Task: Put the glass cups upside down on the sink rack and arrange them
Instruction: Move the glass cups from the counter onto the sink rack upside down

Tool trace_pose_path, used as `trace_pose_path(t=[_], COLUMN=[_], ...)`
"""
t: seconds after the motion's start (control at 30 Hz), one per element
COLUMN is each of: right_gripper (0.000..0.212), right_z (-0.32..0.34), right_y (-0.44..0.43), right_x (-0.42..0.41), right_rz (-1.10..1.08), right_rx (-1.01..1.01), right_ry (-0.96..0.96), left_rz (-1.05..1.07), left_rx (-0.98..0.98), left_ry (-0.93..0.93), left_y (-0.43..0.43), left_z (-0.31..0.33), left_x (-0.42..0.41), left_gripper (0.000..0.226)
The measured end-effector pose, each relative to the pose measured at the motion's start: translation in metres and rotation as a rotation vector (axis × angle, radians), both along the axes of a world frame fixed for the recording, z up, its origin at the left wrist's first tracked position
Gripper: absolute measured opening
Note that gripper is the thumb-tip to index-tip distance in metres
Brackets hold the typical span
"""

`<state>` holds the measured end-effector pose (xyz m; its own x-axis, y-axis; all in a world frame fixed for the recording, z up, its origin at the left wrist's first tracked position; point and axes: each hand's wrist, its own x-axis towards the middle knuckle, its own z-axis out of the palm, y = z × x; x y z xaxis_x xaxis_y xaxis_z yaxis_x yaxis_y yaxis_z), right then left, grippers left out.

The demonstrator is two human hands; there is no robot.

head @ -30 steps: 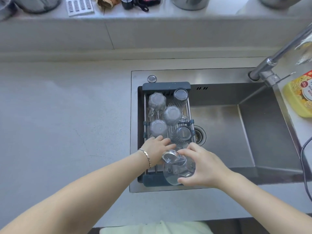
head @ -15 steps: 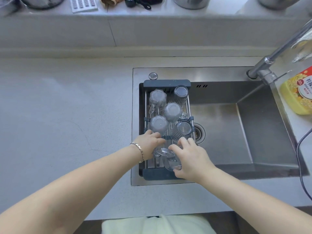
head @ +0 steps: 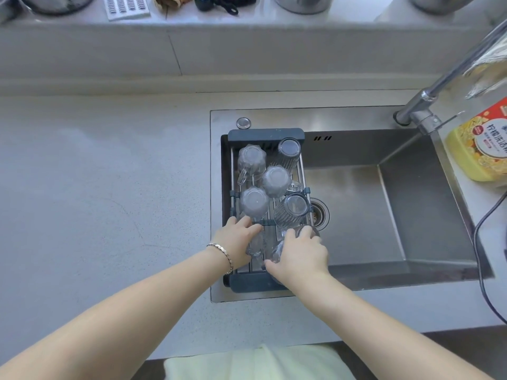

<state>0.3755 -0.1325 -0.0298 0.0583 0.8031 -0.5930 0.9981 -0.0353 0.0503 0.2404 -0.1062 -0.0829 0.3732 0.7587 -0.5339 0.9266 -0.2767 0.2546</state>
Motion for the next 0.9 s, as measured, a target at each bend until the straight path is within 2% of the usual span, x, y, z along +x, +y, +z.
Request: trace_pose_path(t=[0.27,0.37,0.57,0.8,0.9], right_gripper=[0.064,0.066,0.068,0.068,0.066], right_z=[-0.012,-0.018,-0.031,-0.047,-0.052], right_y=[0.012,0.007,-0.005,0.002,0.002], right_x=[-0.005,0.001,0.012,0.022,0.028], right_rz=[0.061,0.088,0.143,0.121,0.178], right_rx=[0.183,0.331,0.481,0.551,0.611], right_ry=[0.089,0.111,0.138,0.263,0.324], left_rz=[0.006,0.054,0.070,0.051,0.048], left_rx=[-0.029,-0.032,-0.049,-0.045,-0.045], left_ry=[-0.056,-0.077,-0.077,-0.038,-0.032], left_y=[-0.003,-0.003,-0.002,-0.001,-0.001], left_z=[-0.001,-0.001,-0.001,0.002,0.002], left_x=[-0.002,-0.003,-0.003,0.000,0.000], left_gripper=[0.062,0.060,0.061,0.060,0.061])
